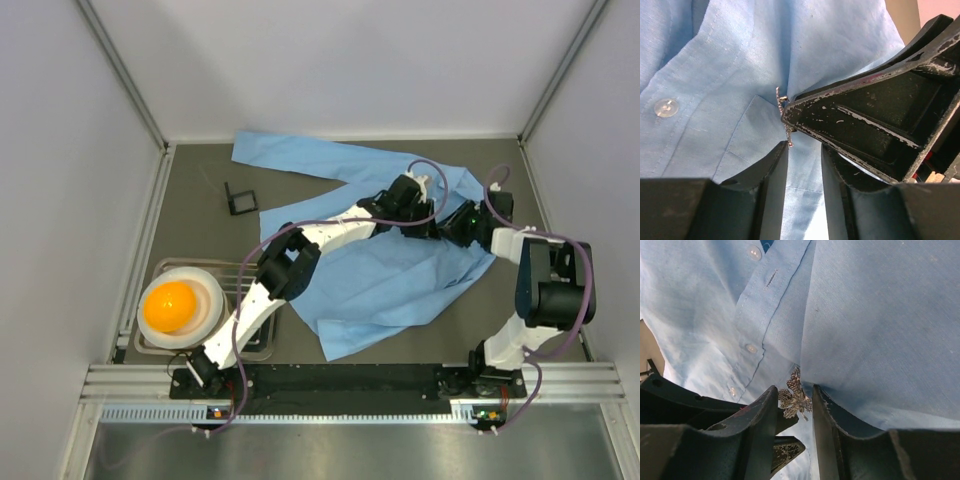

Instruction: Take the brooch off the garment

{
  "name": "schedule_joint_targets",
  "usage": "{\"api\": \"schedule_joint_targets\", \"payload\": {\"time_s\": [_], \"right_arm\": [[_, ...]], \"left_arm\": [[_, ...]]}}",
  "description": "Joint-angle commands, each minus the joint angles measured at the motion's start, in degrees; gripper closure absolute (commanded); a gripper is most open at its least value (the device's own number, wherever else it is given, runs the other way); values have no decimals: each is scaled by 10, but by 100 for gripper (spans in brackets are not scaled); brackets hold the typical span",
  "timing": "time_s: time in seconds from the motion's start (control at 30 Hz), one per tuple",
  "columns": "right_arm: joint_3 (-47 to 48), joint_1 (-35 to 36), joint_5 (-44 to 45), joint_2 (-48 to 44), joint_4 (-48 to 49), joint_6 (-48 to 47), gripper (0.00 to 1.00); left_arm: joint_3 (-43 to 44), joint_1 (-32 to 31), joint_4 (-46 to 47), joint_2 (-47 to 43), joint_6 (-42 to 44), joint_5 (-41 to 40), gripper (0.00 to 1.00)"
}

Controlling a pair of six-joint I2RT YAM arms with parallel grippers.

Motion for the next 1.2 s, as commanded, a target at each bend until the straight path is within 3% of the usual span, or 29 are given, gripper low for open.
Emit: {"api": "schedule_joint_targets", "payload": {"time_s": [0.0, 0.43, 0.5, 0.7, 0.9, 1.17], "right_arm": [[-10, -6, 8, -40, -9, -11, 65], [-21, -65, -8, -128, -31, -7, 58], [-23, -75, -9, -135, -32, -14, 53], [-22, -76, -43, -103, -18, -39, 50], [-31, -71, -44, -77, 7, -41, 53], [2, -13, -8, -55, -17, -90, 53]], "left_arm": [[29, -5, 58, -11, -9, 18, 60], [63, -13, 115, 26, -14, 46, 46], [85, -13, 115, 41, -20, 53, 45], [84, -11, 81, 9, 16, 61, 43], [-92, -12, 92, -165, 81, 96, 38], [-253, -10, 72, -290, 121, 97, 32]]}}
